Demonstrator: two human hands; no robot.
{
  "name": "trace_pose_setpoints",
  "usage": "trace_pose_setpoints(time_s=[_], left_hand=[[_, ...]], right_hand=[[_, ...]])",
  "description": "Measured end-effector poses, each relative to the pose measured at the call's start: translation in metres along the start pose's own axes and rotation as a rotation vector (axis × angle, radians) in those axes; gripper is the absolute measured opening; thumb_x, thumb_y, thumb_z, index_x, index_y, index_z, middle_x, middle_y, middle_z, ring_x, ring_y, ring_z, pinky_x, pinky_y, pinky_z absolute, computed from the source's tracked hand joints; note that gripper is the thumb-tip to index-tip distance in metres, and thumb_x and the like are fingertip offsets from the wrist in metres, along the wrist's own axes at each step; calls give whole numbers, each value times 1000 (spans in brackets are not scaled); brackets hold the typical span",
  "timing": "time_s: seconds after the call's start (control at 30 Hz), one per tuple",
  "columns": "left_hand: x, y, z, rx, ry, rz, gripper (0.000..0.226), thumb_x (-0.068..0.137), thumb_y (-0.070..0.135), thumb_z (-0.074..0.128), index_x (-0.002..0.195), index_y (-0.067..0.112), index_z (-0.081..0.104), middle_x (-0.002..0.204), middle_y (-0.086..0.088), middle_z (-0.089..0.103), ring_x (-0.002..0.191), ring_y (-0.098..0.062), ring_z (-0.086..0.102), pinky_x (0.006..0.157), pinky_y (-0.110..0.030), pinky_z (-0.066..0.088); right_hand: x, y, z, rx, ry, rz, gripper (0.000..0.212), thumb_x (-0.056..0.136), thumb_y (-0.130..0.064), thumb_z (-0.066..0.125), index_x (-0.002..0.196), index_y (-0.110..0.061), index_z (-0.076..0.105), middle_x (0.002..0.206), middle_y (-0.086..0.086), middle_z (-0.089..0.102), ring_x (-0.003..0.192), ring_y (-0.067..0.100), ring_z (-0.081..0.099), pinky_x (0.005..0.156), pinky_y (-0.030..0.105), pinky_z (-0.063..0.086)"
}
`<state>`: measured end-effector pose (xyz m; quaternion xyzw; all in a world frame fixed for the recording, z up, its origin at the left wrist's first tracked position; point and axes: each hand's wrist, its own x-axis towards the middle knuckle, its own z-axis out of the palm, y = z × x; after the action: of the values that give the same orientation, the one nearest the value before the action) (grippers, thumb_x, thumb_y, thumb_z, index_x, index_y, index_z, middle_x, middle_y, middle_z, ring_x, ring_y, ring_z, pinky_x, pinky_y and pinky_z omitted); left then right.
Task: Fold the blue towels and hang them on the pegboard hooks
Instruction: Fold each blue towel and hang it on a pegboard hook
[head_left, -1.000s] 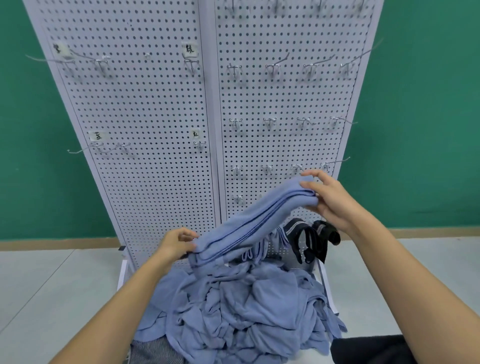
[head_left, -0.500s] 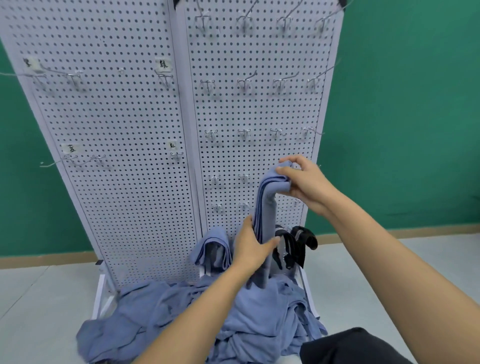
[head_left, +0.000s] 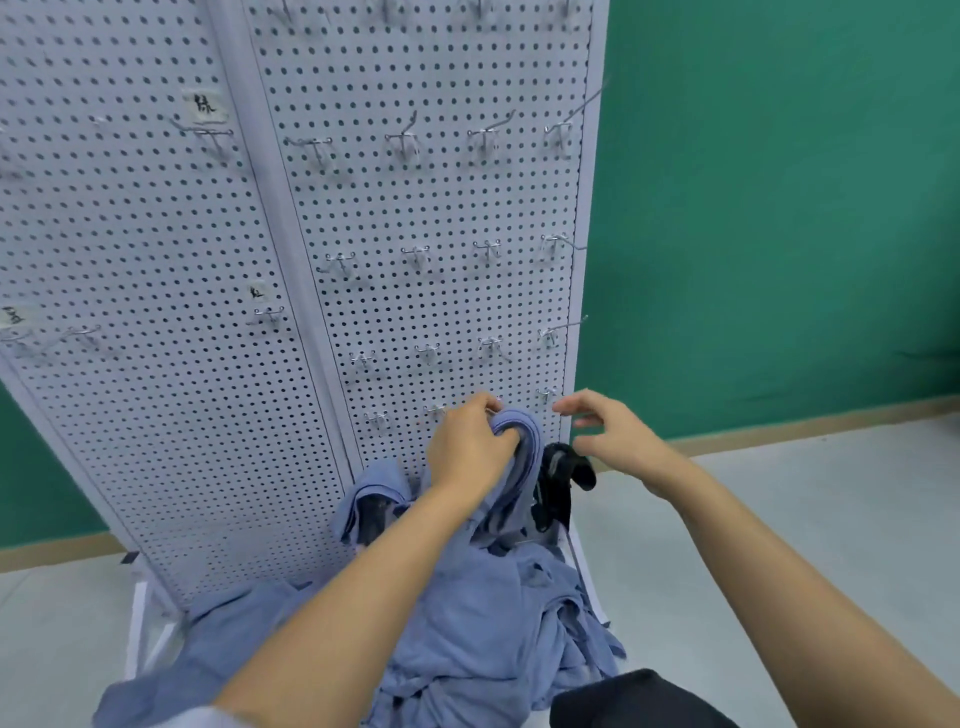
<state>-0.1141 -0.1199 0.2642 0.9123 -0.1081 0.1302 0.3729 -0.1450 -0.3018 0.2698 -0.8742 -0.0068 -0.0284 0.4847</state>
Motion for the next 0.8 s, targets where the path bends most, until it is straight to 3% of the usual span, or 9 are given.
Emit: trace_pose_setpoints(time_s=[0.07,0.13,0.23,0.37,0.5,0.63,0.8], left_hand=[[7,13,16,-25,-9,-17,15,83,30,64,92,22,55,82,6,62,75,-20,60,64,-38,53],[13,22,34,-43,-36,-16,15,82,29,65,87,22,53,79,5,60,75,-21,59,64,-36,50],[19,28,60,-38,-118,-12,14,80,27,66,86,25,53,83,4,63,78,-22,60,65,-33,50],[29,25,88,53,-208,34,16,82,17,63,95,23,56,94,0,66,83,-26,61,69,-37,52],[56,29,107,-66,-55,64,15,88,10,56,100,18,52,92,-3,63,80,-28,58,62,-36,46],[93,32,135,-176,41,-10,20,89,1,47,104,14,50,99,-7,61,87,-29,57,73,-44,50],[112,13,169,-219,92,-81,27,85,-6,39,100,15,45,104,-8,56,91,-27,52,69,-35,39]], right_hand=[[5,8,6,-28,-103,-27,52,75,-14,70,121,-26,48,123,-5,50,111,15,50,85,26,44],[14,26,7,-141,13,-66,54,74,-16,74,121,-21,48,119,-2,49,105,15,50,83,27,43],[24,53,-4,-289,294,-84,32,76,-9,65,106,-16,57,107,2,57,96,20,55,83,36,45],[39,78,-25,-332,359,-126,28,76,-3,61,100,-16,67,98,0,66,90,20,60,82,33,47],[74,79,-35,-266,463,-179,31,75,1,59,101,-14,68,100,2,67,91,19,58,84,31,46],[116,82,-33,-143,498,-160,32,73,6,57,99,-10,67,99,4,68,90,19,59,83,28,46],[148,108,-19,-79,413,-89,32,76,8,55,101,-7,66,94,2,66,86,16,57,69,6,37]])
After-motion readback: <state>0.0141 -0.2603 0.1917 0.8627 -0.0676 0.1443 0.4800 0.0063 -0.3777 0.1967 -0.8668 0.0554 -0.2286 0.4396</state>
